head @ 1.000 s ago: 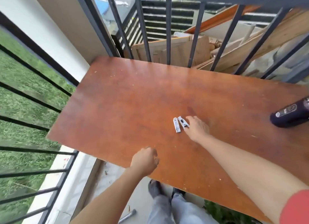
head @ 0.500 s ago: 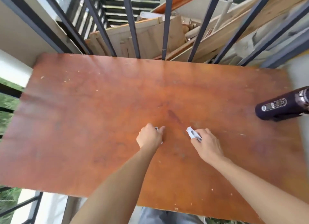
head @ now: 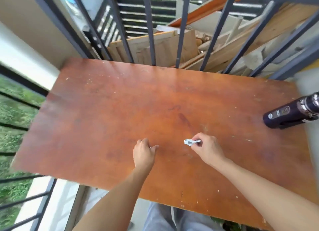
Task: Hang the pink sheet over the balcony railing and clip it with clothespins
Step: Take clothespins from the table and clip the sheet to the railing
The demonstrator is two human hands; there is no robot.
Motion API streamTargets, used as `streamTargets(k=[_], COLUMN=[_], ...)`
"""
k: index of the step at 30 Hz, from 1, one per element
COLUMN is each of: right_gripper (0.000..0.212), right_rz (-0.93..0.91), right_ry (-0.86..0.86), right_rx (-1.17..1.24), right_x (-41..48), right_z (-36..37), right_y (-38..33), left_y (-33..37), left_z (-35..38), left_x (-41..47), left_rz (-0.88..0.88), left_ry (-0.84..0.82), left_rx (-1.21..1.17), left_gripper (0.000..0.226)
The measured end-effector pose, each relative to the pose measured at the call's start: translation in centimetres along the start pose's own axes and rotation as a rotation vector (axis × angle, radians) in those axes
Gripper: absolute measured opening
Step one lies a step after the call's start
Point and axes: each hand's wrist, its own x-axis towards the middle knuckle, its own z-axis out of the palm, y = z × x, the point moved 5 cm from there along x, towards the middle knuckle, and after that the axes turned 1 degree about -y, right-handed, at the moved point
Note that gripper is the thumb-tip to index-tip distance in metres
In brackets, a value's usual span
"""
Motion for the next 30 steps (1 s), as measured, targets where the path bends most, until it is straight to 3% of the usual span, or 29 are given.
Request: streamTargets(k=[7, 14, 17, 21, 24, 28, 30], right_gripper=[0.009, 0.010, 0.018, 0.027, 0.017, 0.022, 0.026], right_rz=[-0.359, -0.774, -0.950, -1.097, -1.144, -1.337, -1.474], right_ry=[-0.242, -0.503, -0.606, -0.713, -0.819, -1.006, -1.018], right_rx=[-0.096, -0.231, -0.350, -0.463, -0.449, -0.465, -0.519], right_x=[-3.4, -13.9, -21.4, -33.0, -42.9, -57.8, -64.3], right_z=[5.8, 14.0, 18.3, 23.6, 27.7, 32.9, 34.7], right_y=[-9.8, -22.0, -25.5, -28.5, -29.4, -29.4, -29.5], left_y=[-10.6, -24.5, -30.3, -36.4, -41.1, -47.0, -49.0], left_z=[-6.9, -9.4, -8.8, -6.8, -4.7, -1.9, -0.6], left_x=[-11.2, -27.2, -35.6, -46.8, -55.7, -68.5, -74.0], left_rz=[-0.221, -0.572, -0.741, -0.878, -0.967, -1.145, -1.232], left_ry=[0.280, 0.470, 0.523, 0.566, 0.586, 0.643, 0.681], left_rx=[-0.203, -0.190, -0.246, -0.313, -0.382, -0.532, -0.561], left_gripper=[0.037, 0.023, 0.004, 0.016, 0.026, 0.037, 0.044])
